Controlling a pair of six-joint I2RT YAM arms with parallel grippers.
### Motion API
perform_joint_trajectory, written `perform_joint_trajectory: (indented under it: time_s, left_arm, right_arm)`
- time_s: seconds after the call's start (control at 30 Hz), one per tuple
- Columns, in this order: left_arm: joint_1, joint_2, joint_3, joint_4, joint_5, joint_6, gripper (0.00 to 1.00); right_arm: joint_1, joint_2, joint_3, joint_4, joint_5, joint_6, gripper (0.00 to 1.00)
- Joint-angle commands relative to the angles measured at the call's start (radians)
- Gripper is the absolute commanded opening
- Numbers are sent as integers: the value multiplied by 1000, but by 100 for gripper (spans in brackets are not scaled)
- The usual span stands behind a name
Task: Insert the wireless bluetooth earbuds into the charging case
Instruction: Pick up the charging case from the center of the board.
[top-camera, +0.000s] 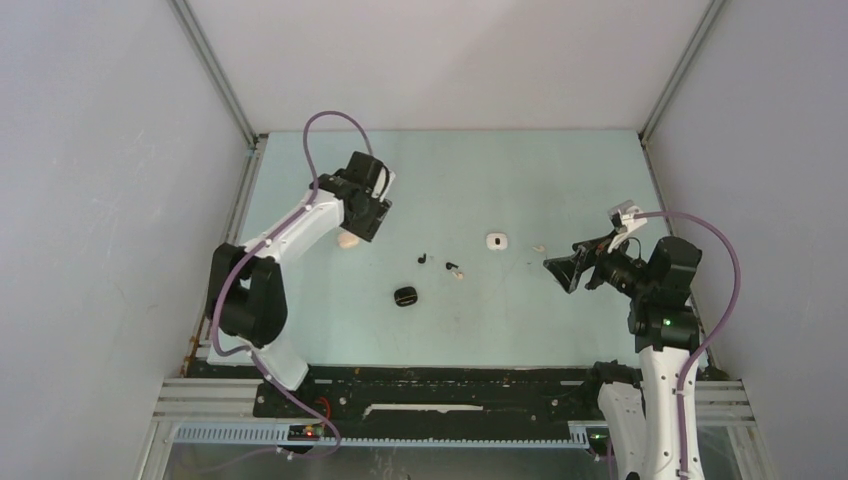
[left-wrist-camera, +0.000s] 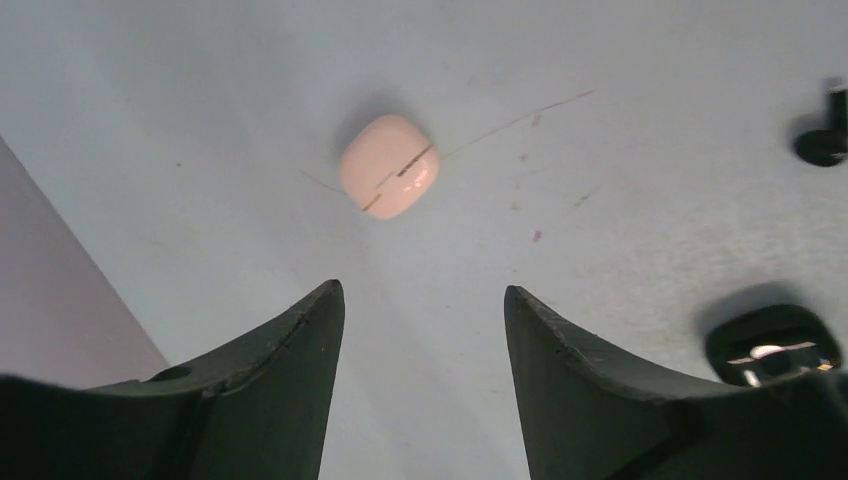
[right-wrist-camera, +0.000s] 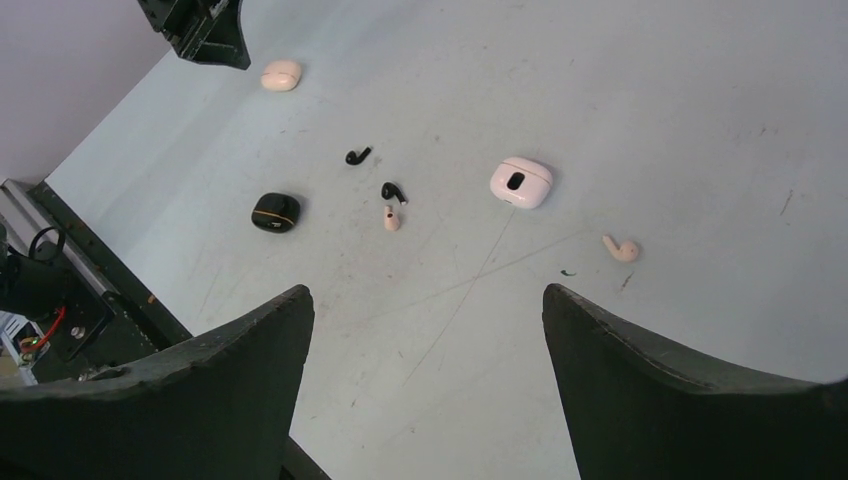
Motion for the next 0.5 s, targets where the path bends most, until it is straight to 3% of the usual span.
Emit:
perform_joint_trajectory:
  time_s: [0.0, 0.17, 0.47]
  left_arm:
    - [96, 34, 47, -16, 98, 191, 66]
    - [118, 158, 57, -25, 210, 360, 65]
    - [150, 234, 43, 53, 202, 456, 64]
  right_arm:
    - [29, -3, 2, 8, 11, -19, 87]
    - [79, 23, 2, 3, 30, -20, 87]
    - [98, 54, 2, 4, 28, -20, 87]
